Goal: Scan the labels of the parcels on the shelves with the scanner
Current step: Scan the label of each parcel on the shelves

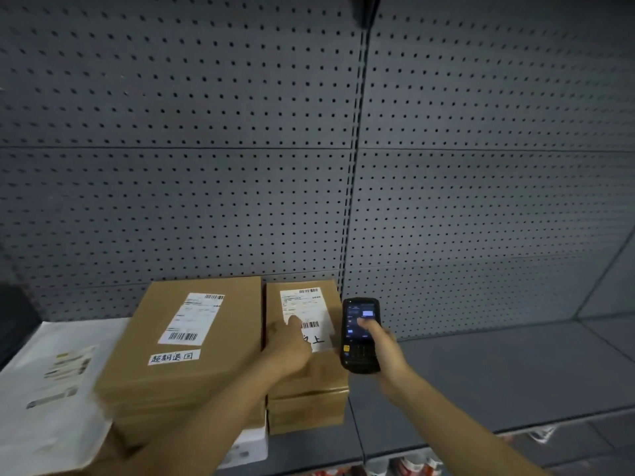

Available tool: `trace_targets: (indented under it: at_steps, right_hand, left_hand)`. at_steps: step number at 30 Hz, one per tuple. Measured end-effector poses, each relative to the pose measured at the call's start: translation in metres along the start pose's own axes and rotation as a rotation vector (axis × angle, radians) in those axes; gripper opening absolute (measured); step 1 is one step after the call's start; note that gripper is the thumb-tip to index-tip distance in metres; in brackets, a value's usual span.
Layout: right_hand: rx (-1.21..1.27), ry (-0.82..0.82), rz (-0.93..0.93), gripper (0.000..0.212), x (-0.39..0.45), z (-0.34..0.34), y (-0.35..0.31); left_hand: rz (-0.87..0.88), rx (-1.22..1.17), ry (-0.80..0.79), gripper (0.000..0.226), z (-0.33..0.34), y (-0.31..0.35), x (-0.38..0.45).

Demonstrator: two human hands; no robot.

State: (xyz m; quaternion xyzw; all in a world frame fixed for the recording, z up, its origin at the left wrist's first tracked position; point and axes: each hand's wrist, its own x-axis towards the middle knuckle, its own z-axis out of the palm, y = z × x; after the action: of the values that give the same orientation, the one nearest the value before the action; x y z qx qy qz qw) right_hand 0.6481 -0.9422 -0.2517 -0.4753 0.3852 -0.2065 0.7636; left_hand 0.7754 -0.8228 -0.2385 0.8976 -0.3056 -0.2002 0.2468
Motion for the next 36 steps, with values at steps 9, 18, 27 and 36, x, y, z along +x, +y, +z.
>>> trace_targets:
  at_steps: [9, 18, 27, 36]
  right_hand:
    - [-0.040, -0.074, 0.066, 0.055, 0.029, 0.001, 0.010]
    - [-0.060, -0.110, 0.056, 0.098, 0.029, -0.025, 0.014]
    - [-0.095, -0.105, 0.046, 0.093, 0.005, -0.064, 0.030]
    - [-0.041, -0.053, 0.005, 0.053, -0.038, -0.079, 0.044]
  left_hand:
    - [-0.346, -0.123, 0.143, 0.062, 0.018, 0.001, 0.015]
    - [-0.409, -0.096, 0.133, 0.065, 0.029, 0.004, 0.001]
    - [-0.421, -0.077, 0.167, 0.069, 0.053, 0.002, -0.033]
    - [-0.370, -0.353, 0.137, 0.075, 0.074, -0.011, -0.061]
